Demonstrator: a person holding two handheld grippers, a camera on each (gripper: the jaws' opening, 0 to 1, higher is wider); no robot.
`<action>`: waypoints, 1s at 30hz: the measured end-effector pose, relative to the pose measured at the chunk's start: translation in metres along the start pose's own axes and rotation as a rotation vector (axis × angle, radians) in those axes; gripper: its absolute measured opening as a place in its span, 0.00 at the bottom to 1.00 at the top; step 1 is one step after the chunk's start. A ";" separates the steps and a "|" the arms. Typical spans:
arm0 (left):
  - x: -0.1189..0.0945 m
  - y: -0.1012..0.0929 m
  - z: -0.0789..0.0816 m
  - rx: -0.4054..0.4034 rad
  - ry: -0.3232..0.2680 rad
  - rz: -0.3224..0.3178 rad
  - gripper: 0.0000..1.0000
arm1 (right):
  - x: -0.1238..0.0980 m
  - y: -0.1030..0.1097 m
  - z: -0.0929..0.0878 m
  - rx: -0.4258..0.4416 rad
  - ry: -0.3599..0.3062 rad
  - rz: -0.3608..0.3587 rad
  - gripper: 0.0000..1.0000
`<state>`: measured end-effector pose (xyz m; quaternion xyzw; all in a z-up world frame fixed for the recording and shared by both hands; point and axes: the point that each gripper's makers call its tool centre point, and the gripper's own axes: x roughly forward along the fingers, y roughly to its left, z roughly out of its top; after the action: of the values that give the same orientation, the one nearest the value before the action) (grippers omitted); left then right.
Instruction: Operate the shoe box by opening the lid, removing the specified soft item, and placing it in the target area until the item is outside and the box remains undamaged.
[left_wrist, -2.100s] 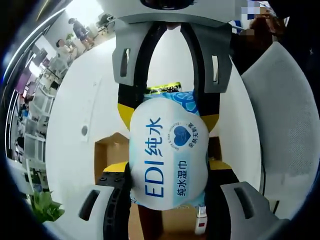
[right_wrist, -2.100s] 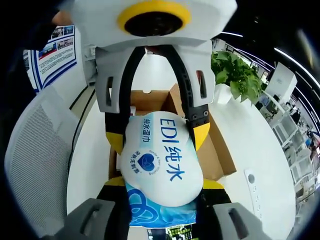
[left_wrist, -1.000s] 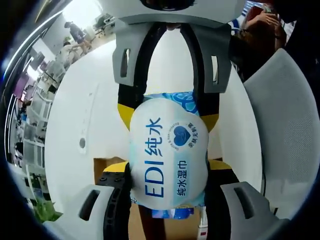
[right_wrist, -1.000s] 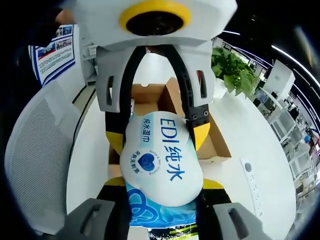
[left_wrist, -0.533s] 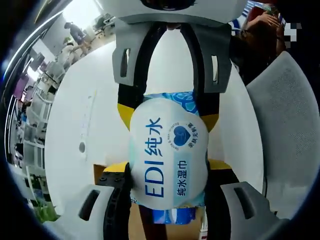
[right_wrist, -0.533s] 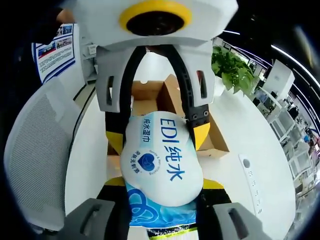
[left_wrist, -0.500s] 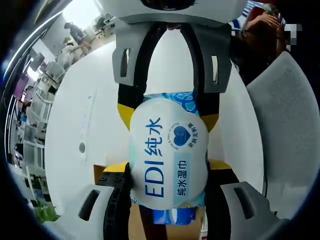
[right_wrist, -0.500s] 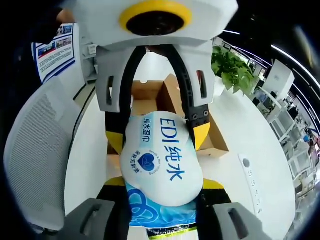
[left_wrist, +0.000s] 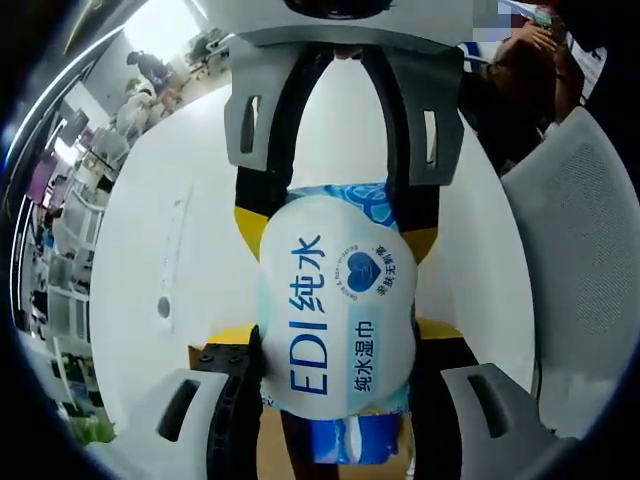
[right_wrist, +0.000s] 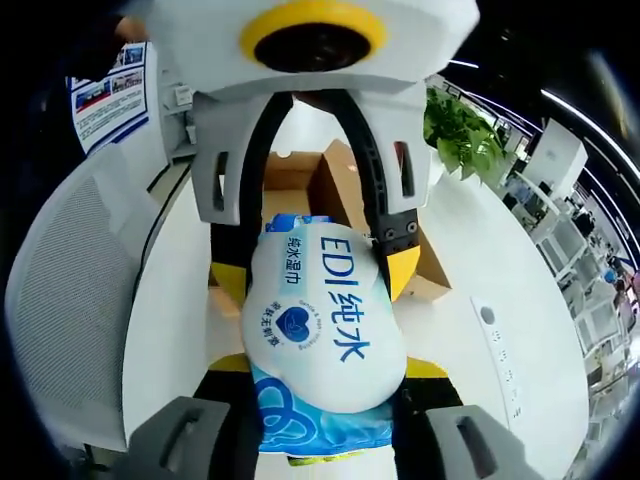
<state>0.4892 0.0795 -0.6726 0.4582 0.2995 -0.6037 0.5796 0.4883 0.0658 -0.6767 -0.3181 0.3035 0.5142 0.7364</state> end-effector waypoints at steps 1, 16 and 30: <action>0.002 0.000 0.002 0.001 -0.002 0.001 0.59 | 0.000 -0.001 -0.003 -0.001 0.002 -0.001 0.48; 0.020 0.004 0.013 0.013 -0.020 0.012 0.59 | -0.001 -0.008 -0.024 -0.004 0.020 -0.017 0.48; 0.036 0.008 0.011 0.014 -0.024 0.028 0.59 | 0.006 -0.008 -0.035 -0.025 0.023 -0.021 0.48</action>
<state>0.4980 0.0535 -0.6991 0.4592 0.2818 -0.6030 0.5883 0.4938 0.0395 -0.7014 -0.3364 0.3024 0.5063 0.7342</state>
